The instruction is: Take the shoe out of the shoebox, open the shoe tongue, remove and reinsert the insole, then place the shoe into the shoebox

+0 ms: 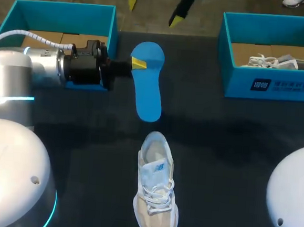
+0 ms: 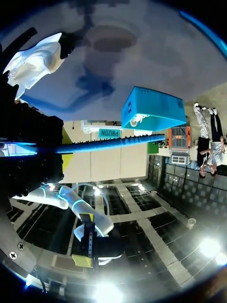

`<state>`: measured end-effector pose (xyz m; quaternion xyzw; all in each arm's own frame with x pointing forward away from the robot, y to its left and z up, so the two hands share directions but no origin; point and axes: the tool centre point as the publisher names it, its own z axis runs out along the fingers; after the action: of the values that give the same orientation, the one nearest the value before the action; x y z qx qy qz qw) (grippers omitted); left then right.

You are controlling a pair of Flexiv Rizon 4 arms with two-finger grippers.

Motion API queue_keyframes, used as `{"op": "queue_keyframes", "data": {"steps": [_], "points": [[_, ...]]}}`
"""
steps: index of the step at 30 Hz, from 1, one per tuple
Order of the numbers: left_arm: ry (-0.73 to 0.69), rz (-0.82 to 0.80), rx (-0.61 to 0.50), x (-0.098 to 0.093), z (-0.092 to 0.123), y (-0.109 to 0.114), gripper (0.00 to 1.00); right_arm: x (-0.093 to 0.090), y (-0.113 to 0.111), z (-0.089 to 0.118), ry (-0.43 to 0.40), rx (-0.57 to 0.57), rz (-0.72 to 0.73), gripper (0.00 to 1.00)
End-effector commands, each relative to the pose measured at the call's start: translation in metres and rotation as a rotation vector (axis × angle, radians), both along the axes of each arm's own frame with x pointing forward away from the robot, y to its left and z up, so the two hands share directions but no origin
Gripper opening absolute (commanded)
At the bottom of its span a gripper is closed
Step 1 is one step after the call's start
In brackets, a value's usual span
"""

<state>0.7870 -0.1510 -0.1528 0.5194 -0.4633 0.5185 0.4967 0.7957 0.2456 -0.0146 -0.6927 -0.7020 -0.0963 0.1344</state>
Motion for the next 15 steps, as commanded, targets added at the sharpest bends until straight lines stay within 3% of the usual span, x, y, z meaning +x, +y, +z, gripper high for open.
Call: {"op": "queue_keyframes", "data": {"steps": [1,9,15], "points": [[0.001,0.0,0.002,-0.001,0.0,0.001,0.0,0.004,0.006,0.002,0.003,-0.366,0.017,1.0],[0.001,0.0,0.002,-0.001,0.0,0.001,0.0,0.0,0.004,0.003,0.002,-0.38,-0.004,1.0],[0.001,0.0,0.002,-0.001,0.0,0.001,0.0,-0.001,-0.004,0.007,-0.043,-0.205,0.014,1.0]]}}
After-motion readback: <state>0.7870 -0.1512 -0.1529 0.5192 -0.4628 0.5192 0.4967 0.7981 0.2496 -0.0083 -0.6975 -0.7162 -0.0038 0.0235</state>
